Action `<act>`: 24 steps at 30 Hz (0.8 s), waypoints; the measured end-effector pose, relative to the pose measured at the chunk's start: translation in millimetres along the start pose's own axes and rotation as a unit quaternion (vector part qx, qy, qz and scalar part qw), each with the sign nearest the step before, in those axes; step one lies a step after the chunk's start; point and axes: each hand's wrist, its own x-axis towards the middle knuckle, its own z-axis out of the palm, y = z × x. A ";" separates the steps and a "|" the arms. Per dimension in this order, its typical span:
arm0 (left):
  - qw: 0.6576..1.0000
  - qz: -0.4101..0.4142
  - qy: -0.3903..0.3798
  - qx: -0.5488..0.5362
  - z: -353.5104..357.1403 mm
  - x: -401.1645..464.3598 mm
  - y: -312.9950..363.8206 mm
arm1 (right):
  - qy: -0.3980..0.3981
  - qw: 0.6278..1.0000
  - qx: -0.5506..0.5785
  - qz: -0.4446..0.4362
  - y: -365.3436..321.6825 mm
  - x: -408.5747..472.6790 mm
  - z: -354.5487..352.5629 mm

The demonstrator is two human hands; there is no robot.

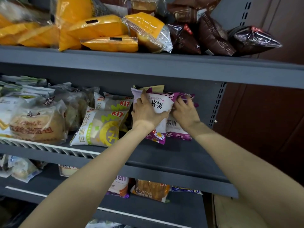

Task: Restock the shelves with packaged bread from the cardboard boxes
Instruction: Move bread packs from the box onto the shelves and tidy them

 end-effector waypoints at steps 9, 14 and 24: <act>1.000 0.023 -0.007 -0.014 35.0 -17.6 8.9 | 0.015 0.669 0.685 0.287 4.4 -16.8 30.2; 0.999 0.046 0.006 -0.018 58.2 -26.7 21.1 | -0.037 0.327 0.896 0.298 29.0 -38.8 3.0; 0.782 0.483 -0.120 0.376 27.6 -12.3 17.5 | -0.176 0.445 0.853 0.208 50.5 -37.0 4.1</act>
